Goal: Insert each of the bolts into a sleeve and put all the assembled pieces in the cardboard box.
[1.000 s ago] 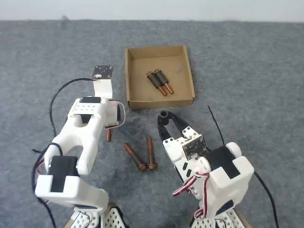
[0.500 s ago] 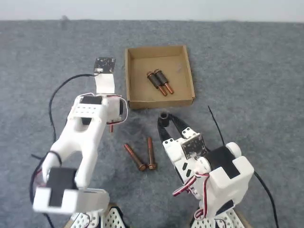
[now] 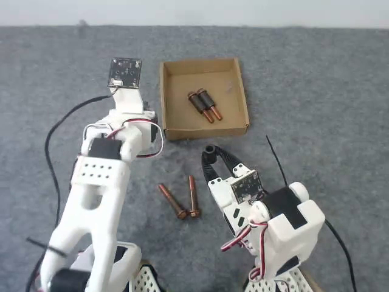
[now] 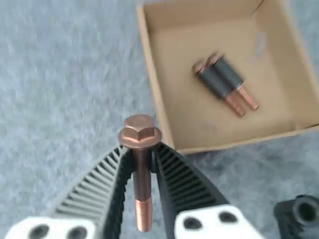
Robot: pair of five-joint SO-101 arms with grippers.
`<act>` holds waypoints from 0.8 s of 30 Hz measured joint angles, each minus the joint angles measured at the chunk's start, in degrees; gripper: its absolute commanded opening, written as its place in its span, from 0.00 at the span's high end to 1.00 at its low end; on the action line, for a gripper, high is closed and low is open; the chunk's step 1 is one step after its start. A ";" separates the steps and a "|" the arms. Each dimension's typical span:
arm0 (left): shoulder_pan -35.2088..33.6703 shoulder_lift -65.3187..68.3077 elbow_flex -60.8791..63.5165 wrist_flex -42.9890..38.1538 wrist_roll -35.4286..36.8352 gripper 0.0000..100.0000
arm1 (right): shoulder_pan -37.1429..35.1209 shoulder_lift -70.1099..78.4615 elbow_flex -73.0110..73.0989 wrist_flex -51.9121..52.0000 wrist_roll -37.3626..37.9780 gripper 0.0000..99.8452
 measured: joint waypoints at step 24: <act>18.20 -24.44 32.53 -41.32 -0.09 0.99 | 0.00 0.00 0.00 0.35 0.00 0.99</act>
